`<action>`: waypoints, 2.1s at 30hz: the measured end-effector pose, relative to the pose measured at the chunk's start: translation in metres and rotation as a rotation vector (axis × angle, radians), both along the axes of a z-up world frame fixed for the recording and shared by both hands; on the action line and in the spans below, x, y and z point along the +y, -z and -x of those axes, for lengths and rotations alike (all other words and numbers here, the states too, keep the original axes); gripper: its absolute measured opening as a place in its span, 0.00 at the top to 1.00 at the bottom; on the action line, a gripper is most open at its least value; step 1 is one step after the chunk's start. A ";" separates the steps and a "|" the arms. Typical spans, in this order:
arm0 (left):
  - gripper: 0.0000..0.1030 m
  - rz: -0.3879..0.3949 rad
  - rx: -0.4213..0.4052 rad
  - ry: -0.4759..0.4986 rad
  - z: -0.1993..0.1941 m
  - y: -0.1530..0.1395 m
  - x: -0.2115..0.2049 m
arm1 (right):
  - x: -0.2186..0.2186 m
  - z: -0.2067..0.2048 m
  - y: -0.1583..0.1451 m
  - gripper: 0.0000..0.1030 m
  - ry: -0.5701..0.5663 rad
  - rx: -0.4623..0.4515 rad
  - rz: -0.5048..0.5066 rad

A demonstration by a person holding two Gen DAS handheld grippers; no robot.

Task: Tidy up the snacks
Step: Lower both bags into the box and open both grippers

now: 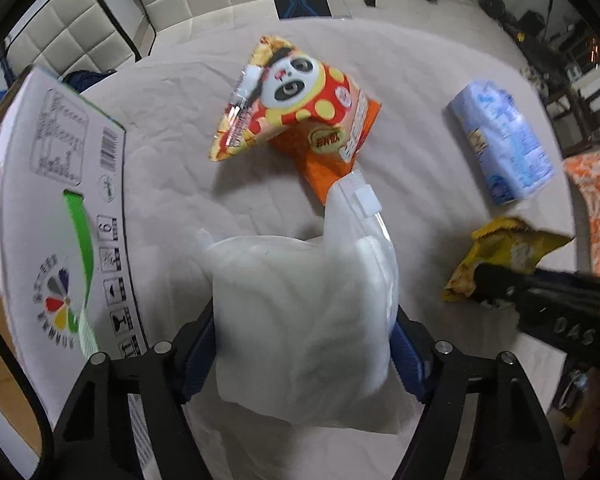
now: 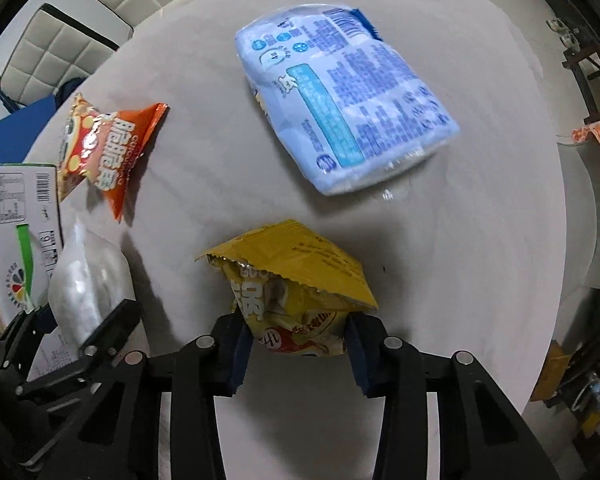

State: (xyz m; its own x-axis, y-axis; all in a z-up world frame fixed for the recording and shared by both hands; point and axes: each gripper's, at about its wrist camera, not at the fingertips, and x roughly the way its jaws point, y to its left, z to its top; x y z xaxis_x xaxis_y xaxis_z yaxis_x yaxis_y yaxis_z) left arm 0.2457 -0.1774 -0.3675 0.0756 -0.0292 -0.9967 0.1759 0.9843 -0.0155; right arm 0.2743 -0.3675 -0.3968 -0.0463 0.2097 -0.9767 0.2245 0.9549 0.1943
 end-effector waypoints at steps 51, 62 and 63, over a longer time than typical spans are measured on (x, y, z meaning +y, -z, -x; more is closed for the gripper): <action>0.27 0.137 -0.353 0.020 0.059 -0.131 0.080 | 0.042 0.068 -0.122 0.58 -0.096 -0.245 -0.049; 0.26 0.117 -0.432 -0.168 0.032 -0.185 0.216 | 0.198 0.049 -0.166 0.58 -0.252 -0.283 -0.148; 0.26 0.109 -0.425 -0.185 0.029 -0.184 0.231 | 0.214 0.046 -0.163 0.58 -0.259 -0.273 -0.160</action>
State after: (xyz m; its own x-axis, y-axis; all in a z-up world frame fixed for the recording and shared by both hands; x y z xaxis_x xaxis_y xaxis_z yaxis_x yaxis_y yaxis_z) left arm 0.2166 0.0538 -0.1835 0.4901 -0.0792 -0.8681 0.0106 0.9963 -0.0849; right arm 0.2281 -0.1536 -0.2337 0.1391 0.3758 -0.9162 -0.1004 0.9258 0.3644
